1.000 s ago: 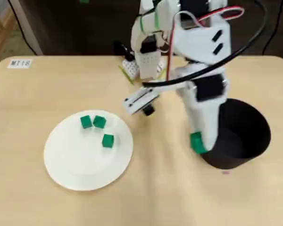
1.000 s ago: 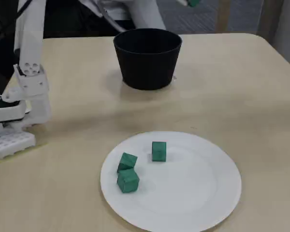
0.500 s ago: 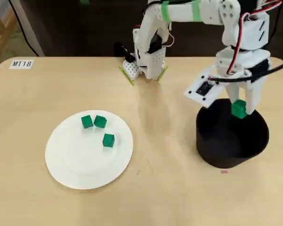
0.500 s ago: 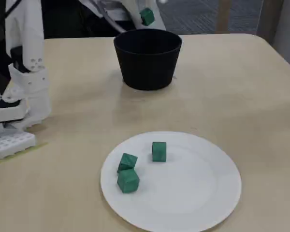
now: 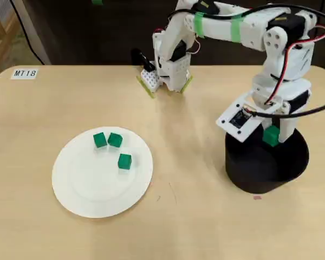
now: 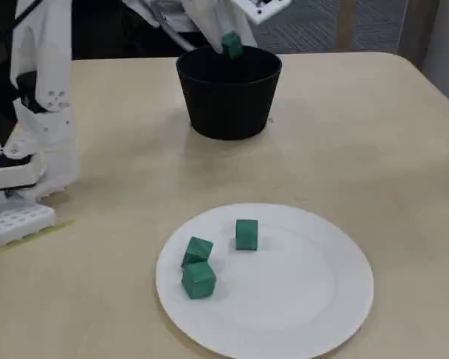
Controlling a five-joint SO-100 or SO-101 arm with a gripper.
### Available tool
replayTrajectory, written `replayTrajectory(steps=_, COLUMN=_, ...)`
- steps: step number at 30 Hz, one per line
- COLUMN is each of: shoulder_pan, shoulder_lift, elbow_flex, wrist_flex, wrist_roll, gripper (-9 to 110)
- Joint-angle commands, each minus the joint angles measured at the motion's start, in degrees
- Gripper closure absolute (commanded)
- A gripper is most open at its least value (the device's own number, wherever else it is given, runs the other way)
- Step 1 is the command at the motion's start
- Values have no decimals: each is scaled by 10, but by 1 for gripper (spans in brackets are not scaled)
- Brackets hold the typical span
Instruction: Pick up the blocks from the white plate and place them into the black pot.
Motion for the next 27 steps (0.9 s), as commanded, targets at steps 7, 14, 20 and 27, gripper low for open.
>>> replayTrajectory(steps=7, shoulder_pan=10, shoulder_lift=26, elbow_flex=-3, wrist_flex=-4, wrist_roll=10, gripper=76)
replayTrajectory(steps=14, shoulder_pan=43, shoulder_lift=52, elbow_flex=-25, wrist_flex=11, wrist_roll=-8, gripper=104)
replayTrajectory(steps=20, shoulder_pan=207, shoulder_lift=177, elbow_flex=3, wrist_flex=12, wrist_roll=18, gripper=104)
replayTrajectory(steps=27, shoulder_pan=449, shoulder_lift=250, elbow_flex=171, wrist_flex=11, wrist_roll=9, gripper=104)
